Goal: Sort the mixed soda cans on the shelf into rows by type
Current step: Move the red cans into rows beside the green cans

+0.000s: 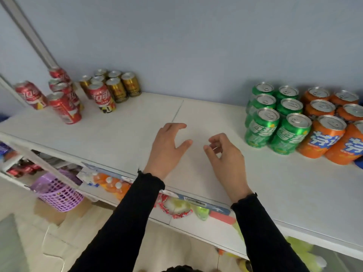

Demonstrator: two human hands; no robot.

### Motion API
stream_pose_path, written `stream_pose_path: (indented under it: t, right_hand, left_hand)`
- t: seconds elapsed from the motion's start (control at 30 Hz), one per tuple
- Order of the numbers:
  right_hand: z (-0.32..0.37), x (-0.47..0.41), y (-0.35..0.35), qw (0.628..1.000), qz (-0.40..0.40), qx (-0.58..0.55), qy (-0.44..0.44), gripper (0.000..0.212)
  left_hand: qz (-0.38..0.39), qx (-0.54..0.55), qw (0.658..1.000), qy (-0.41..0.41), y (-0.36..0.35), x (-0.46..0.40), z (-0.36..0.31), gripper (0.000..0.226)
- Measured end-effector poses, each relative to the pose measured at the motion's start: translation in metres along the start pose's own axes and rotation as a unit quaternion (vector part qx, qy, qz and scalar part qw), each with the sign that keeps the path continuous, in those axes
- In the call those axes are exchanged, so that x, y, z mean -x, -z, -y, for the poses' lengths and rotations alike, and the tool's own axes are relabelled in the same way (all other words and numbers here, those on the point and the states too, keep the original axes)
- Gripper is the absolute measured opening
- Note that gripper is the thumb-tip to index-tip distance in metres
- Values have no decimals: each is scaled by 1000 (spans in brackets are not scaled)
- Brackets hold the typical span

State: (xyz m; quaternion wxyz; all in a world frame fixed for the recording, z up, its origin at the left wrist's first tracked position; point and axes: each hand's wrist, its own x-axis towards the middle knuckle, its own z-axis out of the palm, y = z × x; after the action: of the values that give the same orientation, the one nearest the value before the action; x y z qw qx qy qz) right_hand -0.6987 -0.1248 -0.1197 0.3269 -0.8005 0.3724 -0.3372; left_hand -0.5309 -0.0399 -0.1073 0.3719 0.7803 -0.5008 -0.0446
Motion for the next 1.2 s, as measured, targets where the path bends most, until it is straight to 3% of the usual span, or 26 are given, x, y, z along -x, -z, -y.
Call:
stream_pose_path:
  t: [0.3, 0.53, 0.83, 1.03, 1.2]
  right_hand:
    - [113, -3, -145, 999, 7, -42, 12, 11]
    - [176, -5, -229, 999, 23, -11, 23, 18]
    - [202, -66, -294, 1000, 30, -2, -2, 40]
    - [195, -131, -335, 998, 24, -40, -40, 64]
    - [187, -170, -367, 995, 36, -50, -73, 85]
  left_hand:
    - [-48, -2, 998, 28, 135, 23, 139, 36]
    - [-59, 35, 995, 71, 208, 32, 225, 37]
    - [-132, 70, 979, 140, 244, -5, 292, 50]
    - [-182, 105, 962, 174, 247, -58, 315, 88]
    - [-201, 100, 960, 169, 237, -86, 329, 88]
